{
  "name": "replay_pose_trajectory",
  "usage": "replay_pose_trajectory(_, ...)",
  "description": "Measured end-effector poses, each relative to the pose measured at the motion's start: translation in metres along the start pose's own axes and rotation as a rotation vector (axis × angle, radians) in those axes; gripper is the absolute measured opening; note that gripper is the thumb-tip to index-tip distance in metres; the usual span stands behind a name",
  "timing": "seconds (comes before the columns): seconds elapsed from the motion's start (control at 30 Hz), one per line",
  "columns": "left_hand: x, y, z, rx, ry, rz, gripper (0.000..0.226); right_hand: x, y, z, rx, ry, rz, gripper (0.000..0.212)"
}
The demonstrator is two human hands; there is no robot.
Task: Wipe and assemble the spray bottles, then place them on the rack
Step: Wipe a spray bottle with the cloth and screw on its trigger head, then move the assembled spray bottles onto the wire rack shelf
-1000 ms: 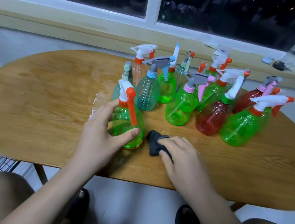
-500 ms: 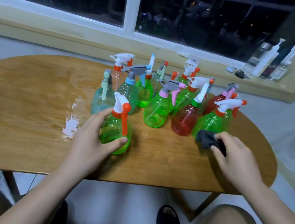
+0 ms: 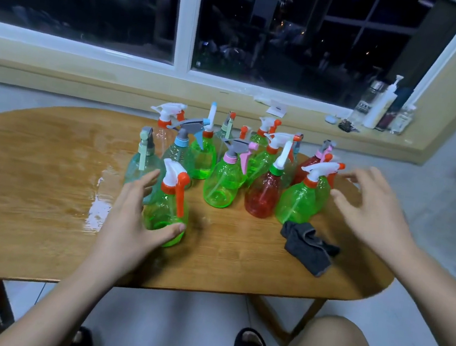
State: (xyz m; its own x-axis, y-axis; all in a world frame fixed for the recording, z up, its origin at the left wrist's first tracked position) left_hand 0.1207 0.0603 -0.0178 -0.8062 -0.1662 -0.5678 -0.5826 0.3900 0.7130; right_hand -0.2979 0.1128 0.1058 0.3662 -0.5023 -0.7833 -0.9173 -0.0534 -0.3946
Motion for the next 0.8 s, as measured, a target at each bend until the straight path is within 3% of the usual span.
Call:
replay_pose_trajectory(0.1, -0.015, 0.023, 0.0, 0.06, 0.02, 0.015, 0.113, -0.003, -0.008, -0.024, -0.03, -0.078, 0.075, 0.051)
replay_pose_trajectory(0.23, -0.032, 0.057, -0.009, 0.175, -0.014, -0.044, 0.111, 0.006, 0.0, -0.047, -0.005, -0.184, 0.093, 0.056)
replay_pose_trajectory(0.47, -0.037, 0.081, -0.028, 0.398, -0.241, -0.358, 0.089, 0.02, 0.007, -0.057, -0.05, -0.225, 0.04, 0.015)
replay_pose_trajectory(0.53, -0.039, 0.083, -0.032, 0.428, -0.275, -0.421, 0.085, 0.025, 0.008, -0.053, -0.038, -0.269, -0.007, 0.012)
replay_pose_trajectory(0.73, -0.059, 0.097, -0.038, 0.57, -0.245, -0.565, 0.035, 0.009, -0.015, -0.051, -0.014, -0.316, -0.066, 0.014)
replay_pose_trajectory(0.8, -0.074, 0.099, -0.035, 0.587, -0.249, -0.58, 0.024, 0.001, -0.031, -0.054, -0.064, -0.307, -0.111, 0.031)
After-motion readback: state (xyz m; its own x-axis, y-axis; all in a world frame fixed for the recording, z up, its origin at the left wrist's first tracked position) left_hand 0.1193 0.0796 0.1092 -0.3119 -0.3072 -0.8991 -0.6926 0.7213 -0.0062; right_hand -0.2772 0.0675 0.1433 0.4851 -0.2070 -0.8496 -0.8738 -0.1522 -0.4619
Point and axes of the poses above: each hand's wrist, its own z-axis away from the middle knuckle, its own x-axis out of the palm, y = z × x, the point moved 9 cm from there along -z, towards the middle knuckle, and after that the axes turned 11 degrees about -z, right-handed, at the moved point
